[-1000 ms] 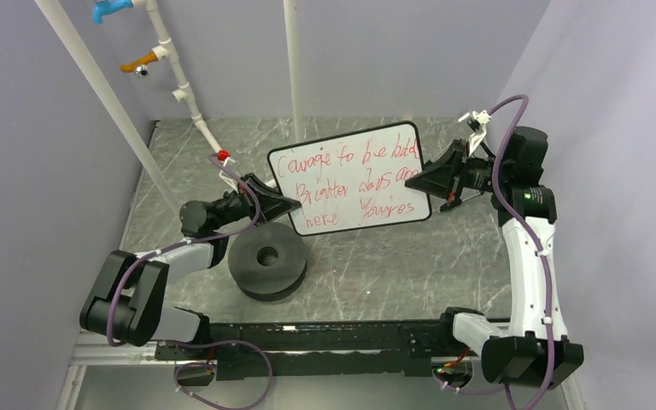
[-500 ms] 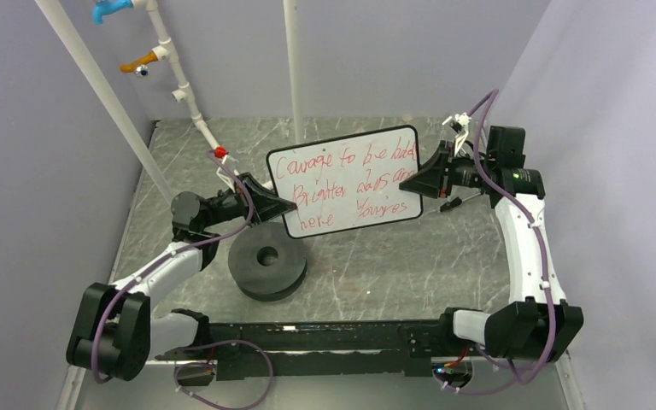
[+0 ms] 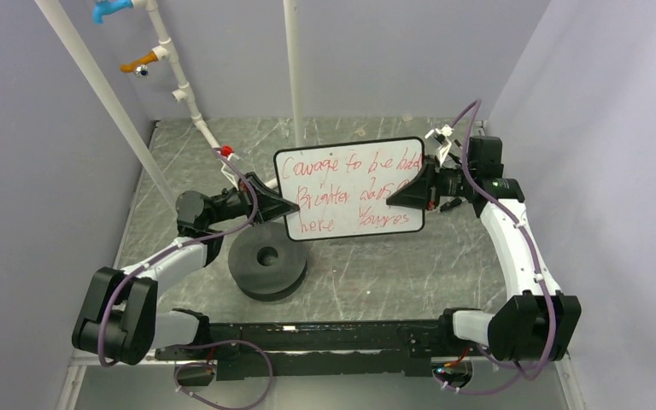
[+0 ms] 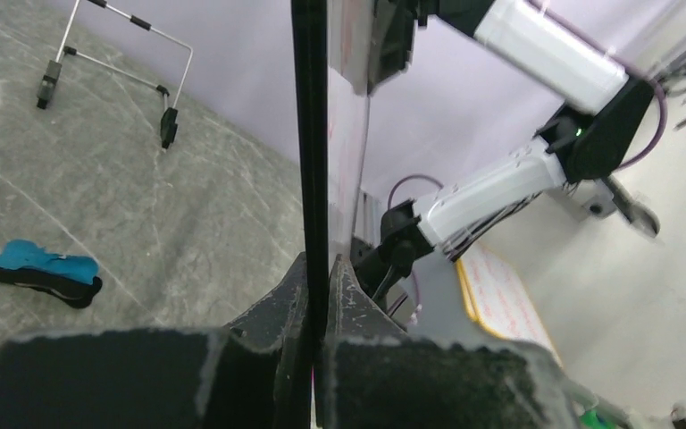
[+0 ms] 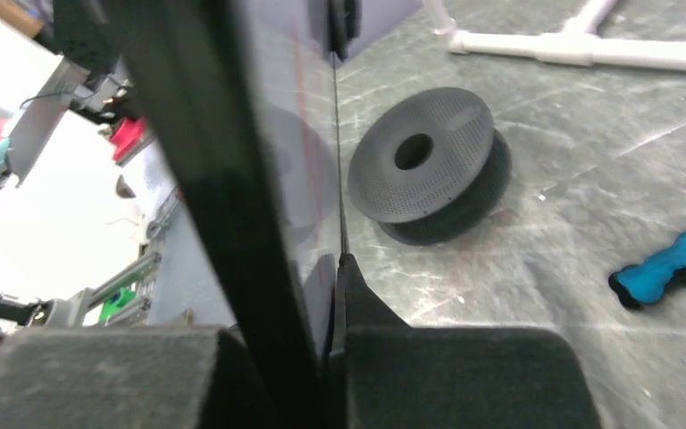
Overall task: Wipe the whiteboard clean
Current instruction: Pass from the left arm to the right
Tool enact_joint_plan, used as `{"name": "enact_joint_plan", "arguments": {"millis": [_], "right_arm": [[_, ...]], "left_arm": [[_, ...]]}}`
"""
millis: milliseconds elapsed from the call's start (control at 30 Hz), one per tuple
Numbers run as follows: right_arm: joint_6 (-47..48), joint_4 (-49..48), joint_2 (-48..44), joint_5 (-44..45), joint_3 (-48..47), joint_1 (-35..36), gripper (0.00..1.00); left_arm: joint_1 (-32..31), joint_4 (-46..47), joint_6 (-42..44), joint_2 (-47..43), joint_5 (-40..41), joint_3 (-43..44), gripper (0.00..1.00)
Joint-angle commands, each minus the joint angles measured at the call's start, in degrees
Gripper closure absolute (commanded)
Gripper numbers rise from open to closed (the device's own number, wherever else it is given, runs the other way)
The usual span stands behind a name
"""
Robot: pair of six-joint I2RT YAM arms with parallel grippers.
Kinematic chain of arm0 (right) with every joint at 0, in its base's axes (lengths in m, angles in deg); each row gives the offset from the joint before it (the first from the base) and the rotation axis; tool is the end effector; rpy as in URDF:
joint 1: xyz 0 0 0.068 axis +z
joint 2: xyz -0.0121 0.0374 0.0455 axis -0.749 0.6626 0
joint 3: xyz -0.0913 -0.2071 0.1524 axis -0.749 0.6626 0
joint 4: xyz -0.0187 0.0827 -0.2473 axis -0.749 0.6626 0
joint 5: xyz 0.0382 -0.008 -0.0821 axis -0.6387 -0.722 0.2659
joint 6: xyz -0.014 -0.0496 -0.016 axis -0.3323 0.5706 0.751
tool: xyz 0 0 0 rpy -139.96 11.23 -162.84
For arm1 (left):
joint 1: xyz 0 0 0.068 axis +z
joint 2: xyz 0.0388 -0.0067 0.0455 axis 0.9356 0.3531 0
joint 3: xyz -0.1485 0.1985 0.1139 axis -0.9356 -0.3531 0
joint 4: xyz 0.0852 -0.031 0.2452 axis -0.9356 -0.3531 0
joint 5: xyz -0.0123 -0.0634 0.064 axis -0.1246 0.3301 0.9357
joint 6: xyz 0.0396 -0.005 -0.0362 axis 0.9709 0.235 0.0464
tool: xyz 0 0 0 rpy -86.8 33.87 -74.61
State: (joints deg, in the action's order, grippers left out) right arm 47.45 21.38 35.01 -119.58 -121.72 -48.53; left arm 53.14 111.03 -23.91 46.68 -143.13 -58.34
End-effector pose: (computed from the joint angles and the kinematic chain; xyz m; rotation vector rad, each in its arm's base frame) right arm 0.2416 0.0350 0.3459 -0.8068 1.7423 1.4678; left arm 0.2244 -0.0975 0.2854 0.5832 1.4549 -1.6564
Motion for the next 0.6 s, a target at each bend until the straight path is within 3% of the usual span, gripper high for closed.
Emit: {"name": "enact_joint_plan", "arguments": {"millis": [0, 233, 267, 367, 400, 500, 567], "right_arm": [[-7.6, -7.8, -3.5, -6.7, 1.5, 2.5, 1.00], [-6.0, -5.8, -5.7, -7.0, 0.6, -2.3, 1.00], [-5.4, -5.0, -5.7, -7.5, 0.3, -4.1, 1.00], [-3.9, -3.3, -5.7, -7.2, 0.1, -9.2, 1.00], [-3.0, -2.6, -5.7, -6.7, 0.3, -10.6, 1.00], [0.7, 0.5, -5.4, -3.2, 1.1, -14.5, 1.00], [7.2, 5.9, -4.9, 1.3, 0.8, -16.2, 1.00]], "left_arm": [[-1.1, 6.5, -1.7, 0.2, 6.4, 3.1, 1.00], [2.5, 3.6, -0.5, -2.6, 9.2, 1.6, 1.00], [3.7, 2.5, -0.6, -3.2, 9.5, 1.5, 0.92], [7.9, -5.6, 2.5, -6.7, 11.2, 1.0, 0.43], [9.3, -11.1, 5.9, -8.9, 12.5, 1.1, 0.32], [9.3, -38.4, 22.5, -17.0, 21.9, 4.8, 0.15], [7.6, -50.8, 30.5, -19.1, 27.1, 8.3, 0.08]]}}
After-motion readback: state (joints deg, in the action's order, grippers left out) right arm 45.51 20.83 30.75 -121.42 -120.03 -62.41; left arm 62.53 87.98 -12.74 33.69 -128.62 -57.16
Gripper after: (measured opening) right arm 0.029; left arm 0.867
